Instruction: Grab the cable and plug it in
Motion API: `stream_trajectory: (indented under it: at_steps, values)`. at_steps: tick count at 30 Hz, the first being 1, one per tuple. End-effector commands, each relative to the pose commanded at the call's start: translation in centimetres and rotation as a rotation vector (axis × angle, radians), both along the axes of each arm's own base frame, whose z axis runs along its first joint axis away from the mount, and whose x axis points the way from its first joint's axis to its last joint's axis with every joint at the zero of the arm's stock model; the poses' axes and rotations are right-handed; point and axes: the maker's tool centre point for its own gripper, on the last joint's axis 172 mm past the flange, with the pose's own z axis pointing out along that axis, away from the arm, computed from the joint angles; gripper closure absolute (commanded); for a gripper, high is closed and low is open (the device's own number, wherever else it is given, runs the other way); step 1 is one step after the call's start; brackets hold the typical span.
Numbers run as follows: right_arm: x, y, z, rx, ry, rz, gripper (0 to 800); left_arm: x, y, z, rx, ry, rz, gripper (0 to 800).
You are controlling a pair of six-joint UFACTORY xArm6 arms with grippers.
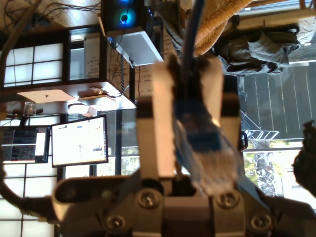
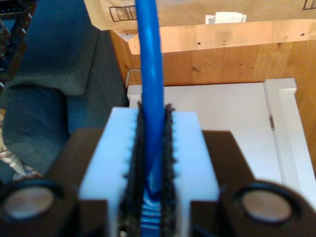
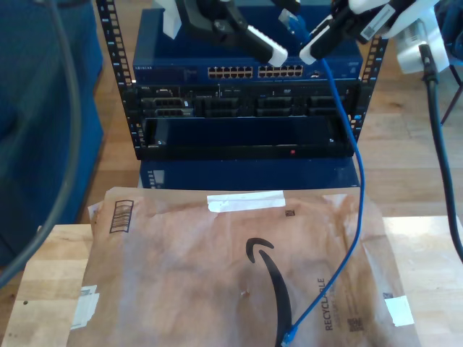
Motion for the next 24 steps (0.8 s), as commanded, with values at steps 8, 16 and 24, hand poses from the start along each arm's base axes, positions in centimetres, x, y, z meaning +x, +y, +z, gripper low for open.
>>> stream_trajectory:
  at_steps: [8, 16, 24]
  values:
    - [-0.1, 0.0, -0.1, -0.003, 0.003, 0.002, 798, 0.0, 0.0, -0.1, -0.002, 0.0, -0.003, 230]
    - [-0.1, -0.1, -0.2, -0.004, 0.005, 0.002, 798, 1.4, 0.3, -1.2, -0.01, 0.009, 0.042, 482]
    - [-0.1, -0.1, -0.2, -0.005, 0.006, 0.002, 798, 1.4, 0.3, -0.9, -0.013, 0.001, 0.045, 515]
